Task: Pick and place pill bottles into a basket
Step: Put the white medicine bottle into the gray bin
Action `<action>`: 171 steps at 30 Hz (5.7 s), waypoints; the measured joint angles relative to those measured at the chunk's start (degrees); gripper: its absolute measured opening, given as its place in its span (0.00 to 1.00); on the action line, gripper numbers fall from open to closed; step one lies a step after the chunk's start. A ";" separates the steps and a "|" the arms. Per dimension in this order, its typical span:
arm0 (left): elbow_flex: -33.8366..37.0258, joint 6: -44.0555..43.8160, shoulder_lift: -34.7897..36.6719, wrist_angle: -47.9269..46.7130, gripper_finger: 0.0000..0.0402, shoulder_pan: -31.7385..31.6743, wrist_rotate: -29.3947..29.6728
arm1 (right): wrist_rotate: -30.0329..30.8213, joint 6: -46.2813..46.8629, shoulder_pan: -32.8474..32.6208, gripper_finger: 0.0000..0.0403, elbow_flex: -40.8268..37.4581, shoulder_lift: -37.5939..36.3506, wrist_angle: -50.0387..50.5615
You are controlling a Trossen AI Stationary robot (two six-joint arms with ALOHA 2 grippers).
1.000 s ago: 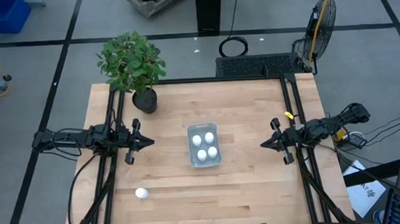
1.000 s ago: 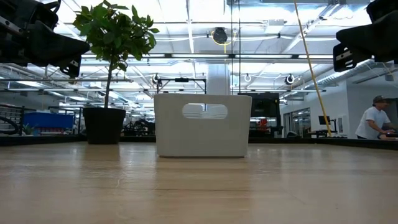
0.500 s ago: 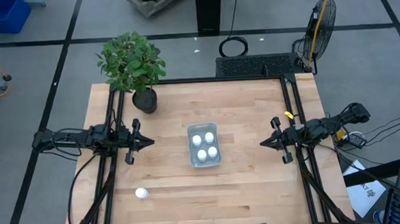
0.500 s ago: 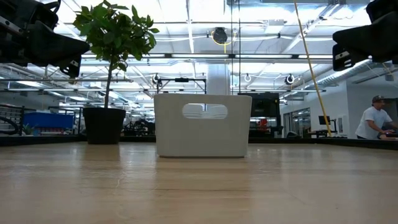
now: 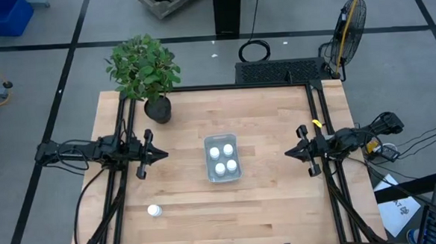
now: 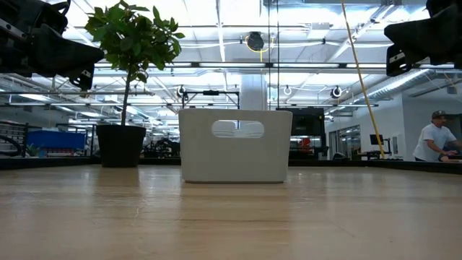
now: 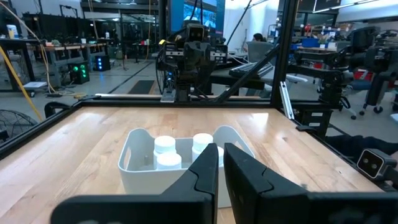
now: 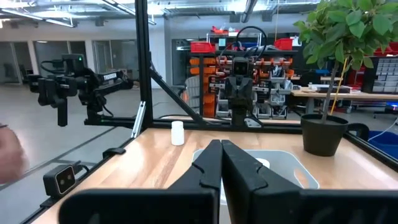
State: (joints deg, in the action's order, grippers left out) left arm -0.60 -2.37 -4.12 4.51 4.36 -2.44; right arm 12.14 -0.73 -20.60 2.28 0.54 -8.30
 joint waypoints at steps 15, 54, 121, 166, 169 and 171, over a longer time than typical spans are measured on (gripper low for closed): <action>0.00 0.00 0.00 0.00 0.08 0.01 0.01 | -0.15 0.02 0.00 0.00 -0.02 0.00 -0.38; -0.21 -6.37 0.00 28.59 0.02 0.56 2.71 | -0.22 0.04 -0.01 0.00 -0.02 0.01 -0.38; -82.12 -97.36 -91.28 -75.01 0.52 44.79 10.78 | -0.22 0.03 -0.02 0.00 -0.02 0.02 -0.14; -53.83 -104.91 -80.26 -57.99 0.73 48.78 8.96 | -0.22 0.04 -0.02 0.00 -0.02 0.01 -0.08; -53.01 -105.25 -80.27 -57.47 0.73 48.43 6.99 | -0.22 0.04 -0.02 0.00 -0.02 0.01 -0.08; -52.96 -104.96 -80.28 -57.05 0.73 47.94 7.10 | -0.22 0.03 -0.02 0.00 -0.02 0.00 -0.08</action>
State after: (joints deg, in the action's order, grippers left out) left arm -53.56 -107.33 -84.40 -52.53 52.31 4.66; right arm 11.92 -0.70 -20.62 2.26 0.54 -8.38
